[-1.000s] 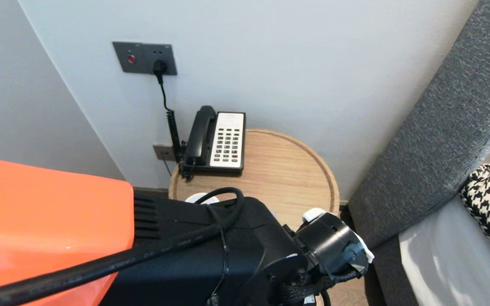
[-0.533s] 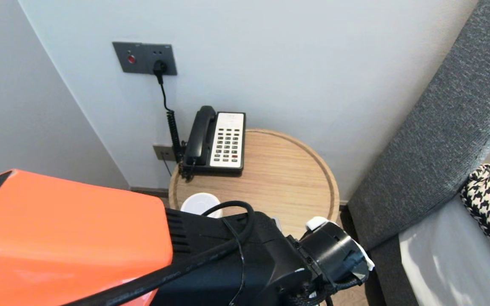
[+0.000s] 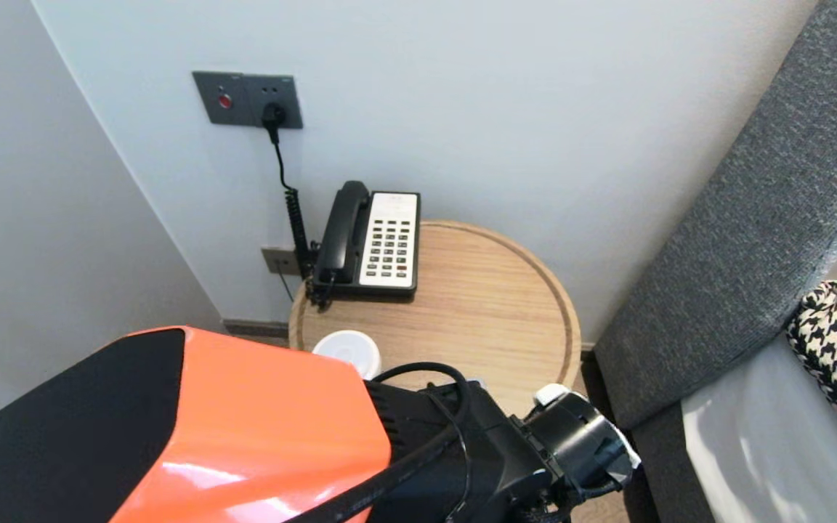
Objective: Take the remote control out of the drawer one by one and place them on the table
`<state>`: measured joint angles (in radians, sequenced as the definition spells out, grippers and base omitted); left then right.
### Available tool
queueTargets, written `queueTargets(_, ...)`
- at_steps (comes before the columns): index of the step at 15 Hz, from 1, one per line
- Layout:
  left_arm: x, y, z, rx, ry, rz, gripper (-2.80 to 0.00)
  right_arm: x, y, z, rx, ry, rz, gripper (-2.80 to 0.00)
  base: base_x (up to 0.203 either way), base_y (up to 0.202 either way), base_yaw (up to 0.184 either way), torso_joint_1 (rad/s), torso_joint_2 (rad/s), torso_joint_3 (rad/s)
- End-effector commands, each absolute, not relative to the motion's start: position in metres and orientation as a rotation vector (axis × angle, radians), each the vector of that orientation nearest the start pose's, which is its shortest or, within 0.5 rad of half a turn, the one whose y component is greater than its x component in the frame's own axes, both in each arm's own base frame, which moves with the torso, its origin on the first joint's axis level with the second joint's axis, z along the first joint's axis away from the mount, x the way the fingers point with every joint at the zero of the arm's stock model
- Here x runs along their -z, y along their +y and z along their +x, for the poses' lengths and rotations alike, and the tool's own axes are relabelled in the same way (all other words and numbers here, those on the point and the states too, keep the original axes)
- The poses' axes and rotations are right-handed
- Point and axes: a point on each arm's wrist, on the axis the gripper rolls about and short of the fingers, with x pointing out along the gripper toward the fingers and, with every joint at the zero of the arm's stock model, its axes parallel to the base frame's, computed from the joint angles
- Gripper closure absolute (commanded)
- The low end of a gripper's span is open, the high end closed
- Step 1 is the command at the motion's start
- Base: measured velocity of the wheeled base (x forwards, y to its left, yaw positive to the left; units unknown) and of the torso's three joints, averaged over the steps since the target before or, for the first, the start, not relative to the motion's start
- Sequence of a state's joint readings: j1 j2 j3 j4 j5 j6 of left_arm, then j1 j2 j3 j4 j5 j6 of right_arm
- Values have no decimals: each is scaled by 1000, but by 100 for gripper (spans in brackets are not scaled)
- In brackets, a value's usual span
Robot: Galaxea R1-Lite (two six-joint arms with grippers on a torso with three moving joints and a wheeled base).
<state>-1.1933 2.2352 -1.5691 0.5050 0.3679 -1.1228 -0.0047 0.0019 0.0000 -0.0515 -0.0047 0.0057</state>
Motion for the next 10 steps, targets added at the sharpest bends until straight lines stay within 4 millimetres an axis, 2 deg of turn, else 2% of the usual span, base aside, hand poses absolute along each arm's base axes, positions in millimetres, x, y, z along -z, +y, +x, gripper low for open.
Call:
queueTargets(1,-87,-379,160,144,1079,-158,-280,-74,0,-21,9,-25,6,0,0,0,0,0,0,0)
queueTargets(10,-80,-379,167,144,1069,-170,-280,-74,0,-21,9,-25,6,0,0,0,0,0,0,0)
